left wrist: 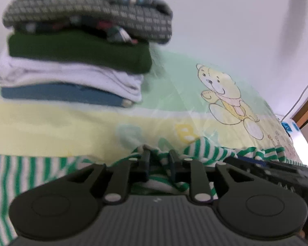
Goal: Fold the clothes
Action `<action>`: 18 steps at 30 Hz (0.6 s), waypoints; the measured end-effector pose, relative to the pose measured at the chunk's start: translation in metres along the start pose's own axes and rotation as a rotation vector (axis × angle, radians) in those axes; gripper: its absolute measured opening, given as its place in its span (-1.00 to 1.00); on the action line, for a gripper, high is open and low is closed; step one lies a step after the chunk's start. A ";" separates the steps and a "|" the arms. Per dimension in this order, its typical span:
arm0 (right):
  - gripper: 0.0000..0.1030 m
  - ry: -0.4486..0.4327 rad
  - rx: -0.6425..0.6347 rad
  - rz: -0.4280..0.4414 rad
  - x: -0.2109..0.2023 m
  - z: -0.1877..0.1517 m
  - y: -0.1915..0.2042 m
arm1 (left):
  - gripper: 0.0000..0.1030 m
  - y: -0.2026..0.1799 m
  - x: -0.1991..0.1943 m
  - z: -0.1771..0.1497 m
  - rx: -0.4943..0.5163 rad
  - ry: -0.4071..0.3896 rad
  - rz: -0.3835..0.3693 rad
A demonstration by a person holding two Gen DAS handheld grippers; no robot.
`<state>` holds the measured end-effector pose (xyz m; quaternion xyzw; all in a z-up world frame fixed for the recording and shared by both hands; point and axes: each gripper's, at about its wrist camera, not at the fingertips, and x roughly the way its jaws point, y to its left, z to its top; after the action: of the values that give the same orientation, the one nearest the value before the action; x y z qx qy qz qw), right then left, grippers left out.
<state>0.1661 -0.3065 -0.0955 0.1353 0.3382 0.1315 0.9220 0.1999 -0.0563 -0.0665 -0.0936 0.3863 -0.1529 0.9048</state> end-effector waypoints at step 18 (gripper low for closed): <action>-0.54 0.002 0.003 0.090 -0.018 -0.010 0.022 | -0.06 -0.007 -0.077 -0.094 0.165 0.014 0.128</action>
<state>0.1428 -0.2907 -0.0844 0.1516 0.3330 0.1724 0.9145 0.0801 -0.0407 -0.0774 0.0072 0.3837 -0.1267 0.9147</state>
